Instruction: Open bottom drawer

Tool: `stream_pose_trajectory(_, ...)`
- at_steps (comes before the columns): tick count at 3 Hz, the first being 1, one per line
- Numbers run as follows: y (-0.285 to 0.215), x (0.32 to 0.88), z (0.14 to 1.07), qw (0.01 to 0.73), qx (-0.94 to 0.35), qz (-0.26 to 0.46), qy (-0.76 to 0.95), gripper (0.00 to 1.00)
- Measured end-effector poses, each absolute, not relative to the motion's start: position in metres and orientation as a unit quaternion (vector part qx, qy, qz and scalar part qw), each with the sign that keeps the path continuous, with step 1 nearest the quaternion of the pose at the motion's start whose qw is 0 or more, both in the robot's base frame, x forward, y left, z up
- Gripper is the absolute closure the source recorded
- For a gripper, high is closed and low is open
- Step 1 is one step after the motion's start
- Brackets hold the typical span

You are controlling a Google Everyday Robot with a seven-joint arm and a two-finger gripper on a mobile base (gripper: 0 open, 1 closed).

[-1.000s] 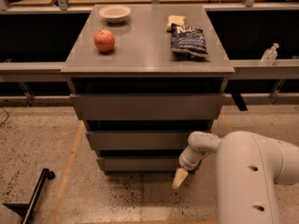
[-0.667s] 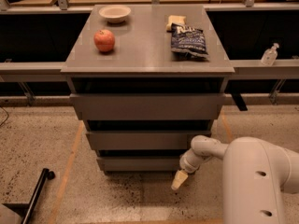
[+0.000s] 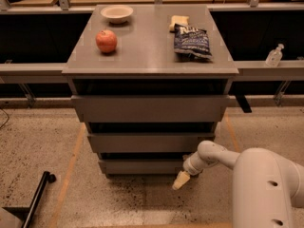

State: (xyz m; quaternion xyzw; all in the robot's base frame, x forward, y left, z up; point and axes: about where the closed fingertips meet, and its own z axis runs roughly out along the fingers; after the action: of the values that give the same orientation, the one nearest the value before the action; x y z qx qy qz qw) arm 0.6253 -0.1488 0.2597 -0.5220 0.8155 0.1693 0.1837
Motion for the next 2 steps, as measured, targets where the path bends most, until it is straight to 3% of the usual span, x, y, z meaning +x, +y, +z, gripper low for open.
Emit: stream_pose_trajectory(2,-0.154,0.652,0.238,0.194,-0.507,0.165,0.824,0.0)
